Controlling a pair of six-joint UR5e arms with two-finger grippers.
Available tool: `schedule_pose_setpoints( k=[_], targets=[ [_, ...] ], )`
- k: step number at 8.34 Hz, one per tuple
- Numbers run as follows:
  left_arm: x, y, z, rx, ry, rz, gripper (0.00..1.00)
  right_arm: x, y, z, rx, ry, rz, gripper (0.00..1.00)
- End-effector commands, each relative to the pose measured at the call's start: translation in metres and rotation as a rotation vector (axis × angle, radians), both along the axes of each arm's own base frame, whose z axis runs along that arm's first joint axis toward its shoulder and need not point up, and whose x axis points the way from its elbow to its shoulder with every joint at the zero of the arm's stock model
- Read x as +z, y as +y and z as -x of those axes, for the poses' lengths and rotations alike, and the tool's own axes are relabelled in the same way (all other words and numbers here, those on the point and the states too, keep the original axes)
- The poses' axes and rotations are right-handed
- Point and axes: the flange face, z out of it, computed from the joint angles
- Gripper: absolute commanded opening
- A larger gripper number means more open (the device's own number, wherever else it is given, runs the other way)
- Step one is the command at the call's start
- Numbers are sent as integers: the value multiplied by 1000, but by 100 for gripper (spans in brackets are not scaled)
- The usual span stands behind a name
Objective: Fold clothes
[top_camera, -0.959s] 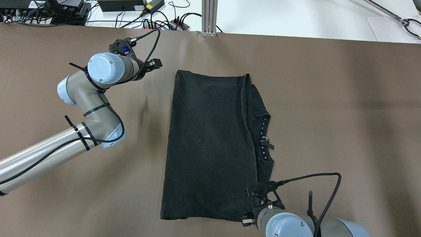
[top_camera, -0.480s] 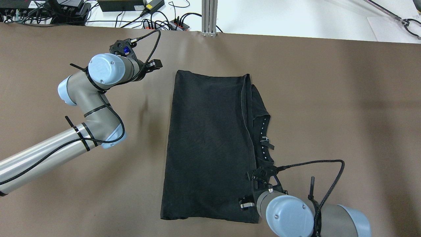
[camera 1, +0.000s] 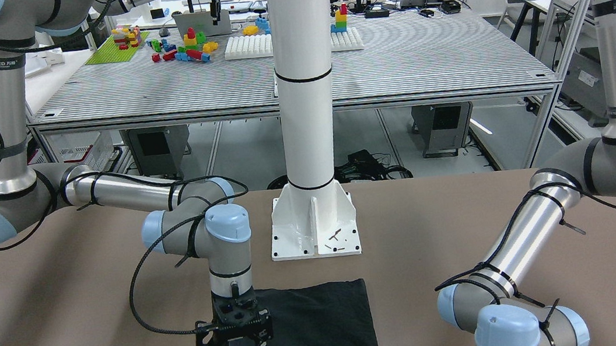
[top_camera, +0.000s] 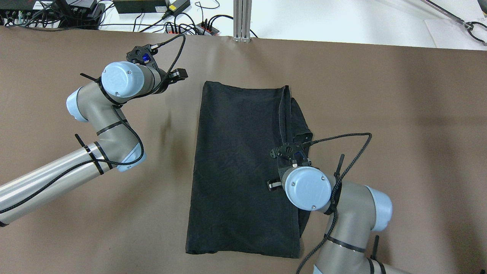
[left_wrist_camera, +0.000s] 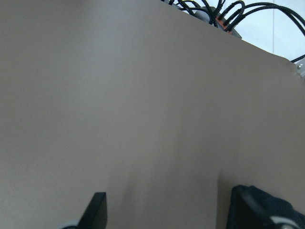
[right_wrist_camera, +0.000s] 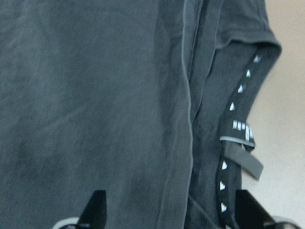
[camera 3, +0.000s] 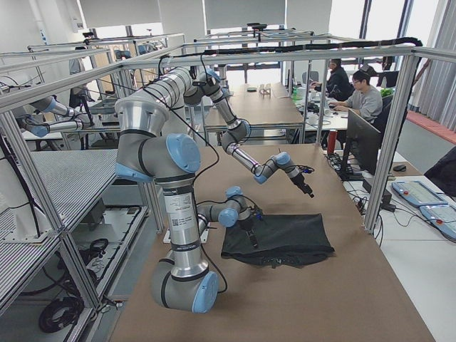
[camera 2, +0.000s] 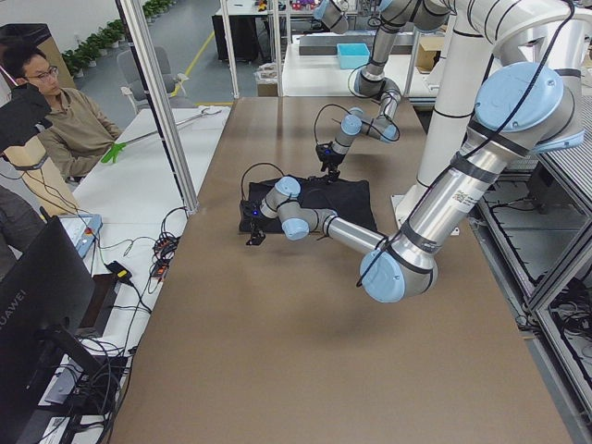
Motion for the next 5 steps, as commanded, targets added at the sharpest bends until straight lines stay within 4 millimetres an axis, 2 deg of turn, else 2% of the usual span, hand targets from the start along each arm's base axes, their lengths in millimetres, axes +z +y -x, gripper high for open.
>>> schedule_pose_setpoints(
  k=[1,2,4,5],
  targets=[
    [5,0,3,2,-3,3,94,33,-81,28,29,11,-43,95],
    [10,1,4,1,-7,6,94,43,-106,33,24,6,-44,95],
    [12,2,3,1,-8,9,94,54,-158,-6,-22,35,-45,95],
    [13,2,3,0,-10,9,94,69,-182,-31,-49,59,-44,95]
  ],
)
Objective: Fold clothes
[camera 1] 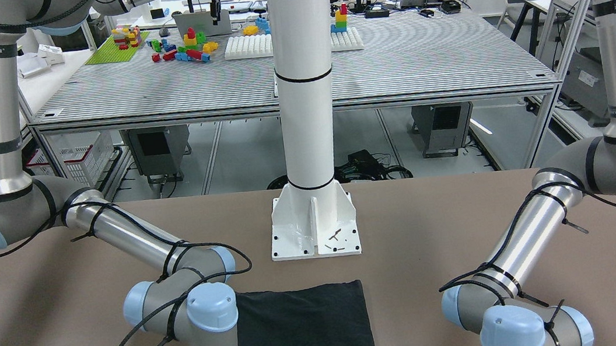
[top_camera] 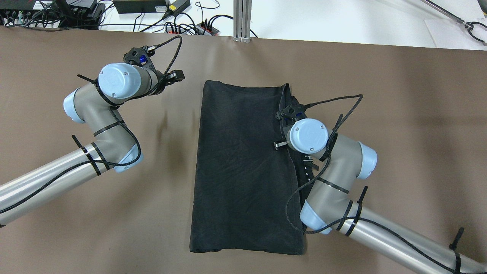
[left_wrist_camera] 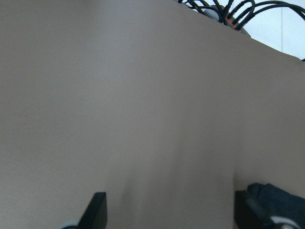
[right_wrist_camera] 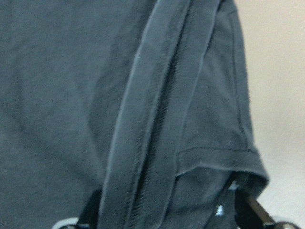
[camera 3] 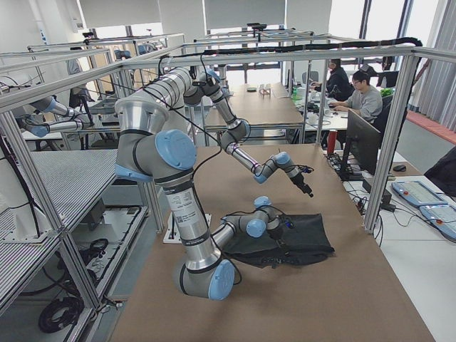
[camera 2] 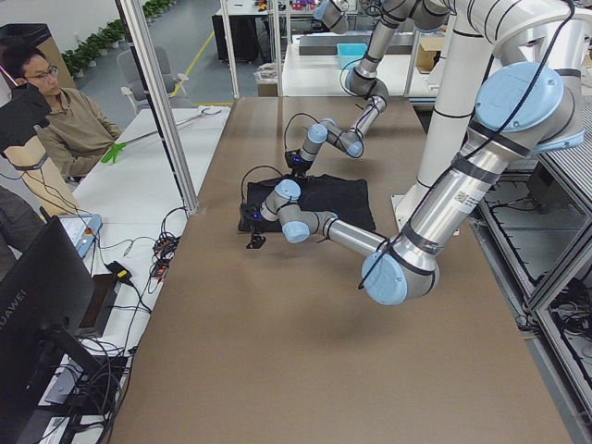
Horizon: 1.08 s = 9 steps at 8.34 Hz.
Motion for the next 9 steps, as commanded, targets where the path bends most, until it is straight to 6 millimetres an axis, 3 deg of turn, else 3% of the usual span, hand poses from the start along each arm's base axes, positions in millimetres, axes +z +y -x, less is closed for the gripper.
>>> schedule_pose_setpoints(
  k=[1,2,4,5,6,7,9],
  targets=[
    [3,0,0,-2,-4,3,94,40,-61,-66,-78,51,1,95],
    [4,0,0,-3,-3,4,94,36,-60,-72,-96,14,-4,95],
    [4,3,-4,2,-5,2,94,-15,-50,-73,30,-125,62,95],
    [4,3,-4,2,-4,1,94,-34,-27,-70,80,-213,125,95],
    [5,4,-5,6,-9,1,94,-39,20,-45,99,-280,216,94],
    [4,3,-4,5,-7,-2,94,-44,51,-41,210,-356,361,94],
    [3,4,-4,6,-7,-2,94,-56,122,-57,348,-431,556,91]
  ],
)
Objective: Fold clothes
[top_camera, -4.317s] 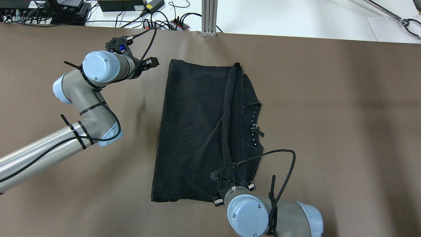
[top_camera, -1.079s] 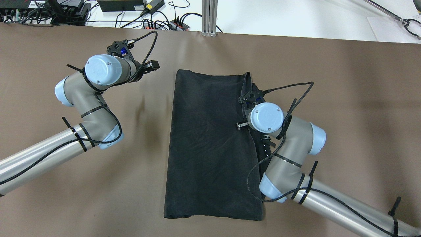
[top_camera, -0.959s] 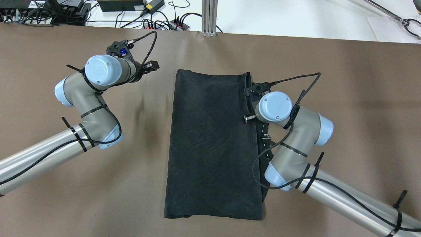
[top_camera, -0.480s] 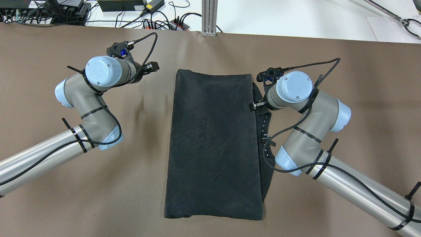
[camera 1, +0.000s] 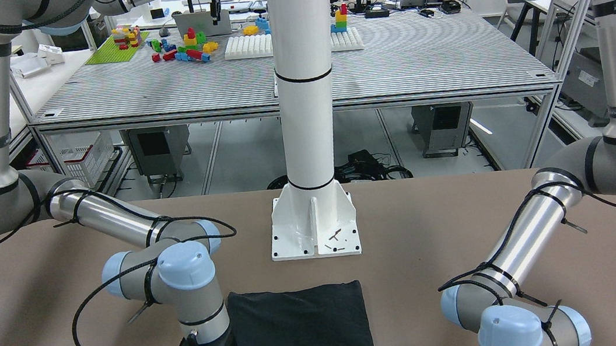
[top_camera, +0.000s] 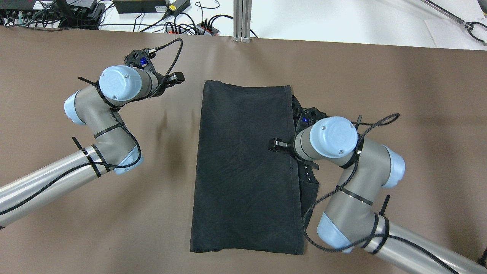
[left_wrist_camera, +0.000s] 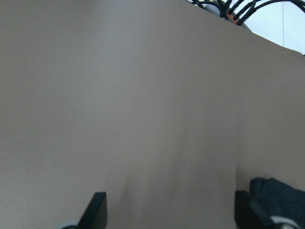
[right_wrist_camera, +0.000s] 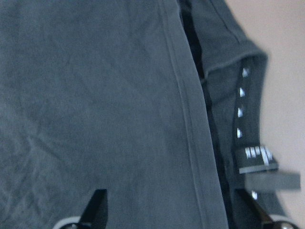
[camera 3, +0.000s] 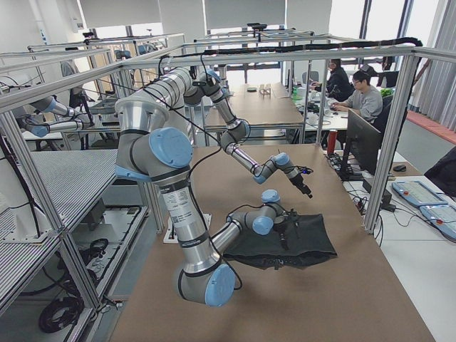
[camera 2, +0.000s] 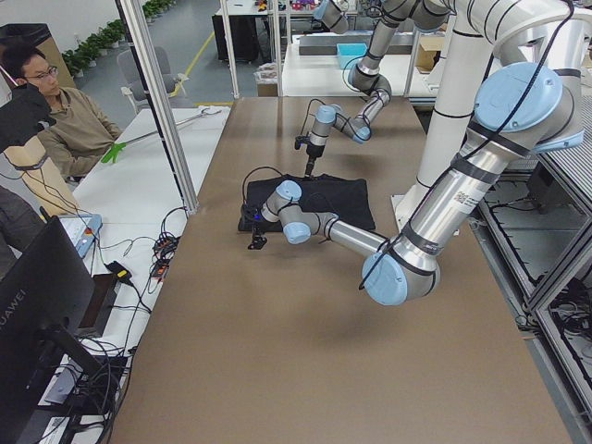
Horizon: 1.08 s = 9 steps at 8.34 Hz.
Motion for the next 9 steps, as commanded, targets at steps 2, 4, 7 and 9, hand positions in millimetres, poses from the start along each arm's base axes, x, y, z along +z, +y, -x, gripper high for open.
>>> schedule_pose_setpoints(
  k=[2,4,7,9],
  targets=[
    [0,1,-1,-1,0,1,94,6,158,-2,270,-133,375,87],
    [1,6,-9,17,-9,-4,94,28,222,35,317,-120,467,82],
    [1,9,-13,21,-9,-6,94,42,253,51,341,-105,438,77],
    [-2,15,-22,13,-9,-12,94,48,252,52,345,-93,437,77]
  ],
)
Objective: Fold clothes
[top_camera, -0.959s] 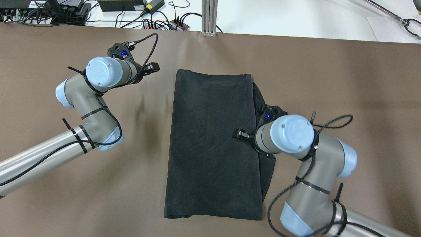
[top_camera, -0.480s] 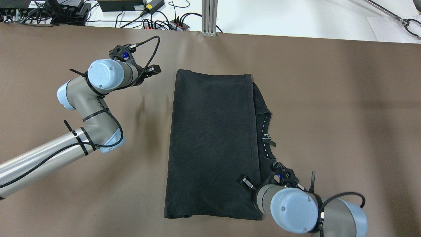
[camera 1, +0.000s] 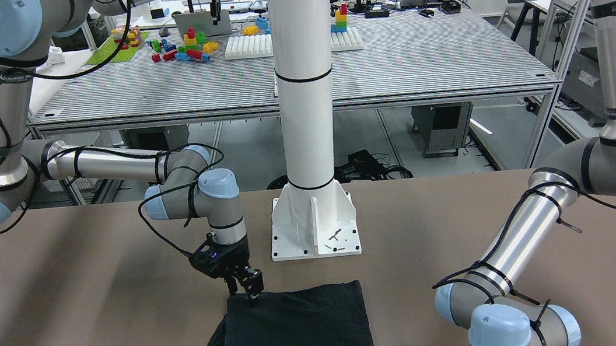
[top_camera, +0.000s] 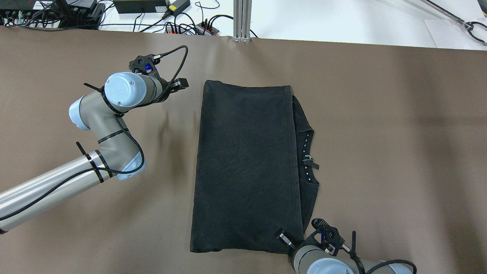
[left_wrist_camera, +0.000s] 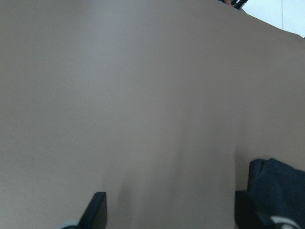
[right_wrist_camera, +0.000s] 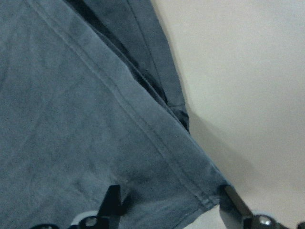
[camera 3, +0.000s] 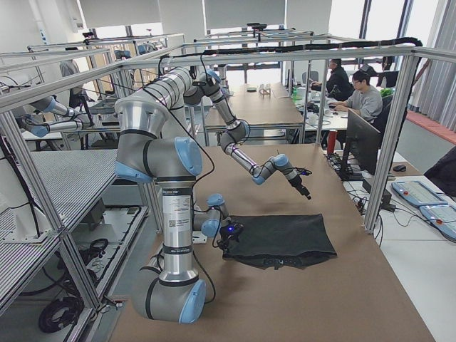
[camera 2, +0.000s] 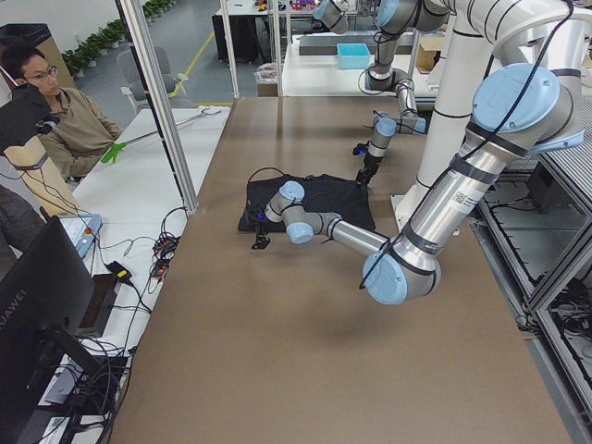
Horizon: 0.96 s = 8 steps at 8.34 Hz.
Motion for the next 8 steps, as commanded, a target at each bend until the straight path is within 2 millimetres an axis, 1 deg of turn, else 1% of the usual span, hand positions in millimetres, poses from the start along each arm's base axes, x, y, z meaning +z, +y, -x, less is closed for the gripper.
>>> schedule_pose_setpoints(
  k=[1,3,4,5,6,7,8],
  targets=[
    [-3,6,-8,-9,1,-7,94,8,2,2,-5,18,-10,76],
    [-3,8,-11,-5,0,-8,94,8,-2,2,0,18,-14,75],
    [-2,8,-11,-11,-6,-10,94,9,-2,2,2,18,-11,68],
    [-1,7,-11,-13,-7,-9,94,9,-4,2,6,18,-10,58],
    [-1,7,-11,-13,-7,-9,94,8,-12,-2,27,15,-5,42],
    [-1,7,-11,-13,-7,-9,94,8,-15,-3,36,14,-3,25],
    [-3,7,-12,-14,-7,-11,94,6,-17,-4,39,11,-3,5]
  ],
)
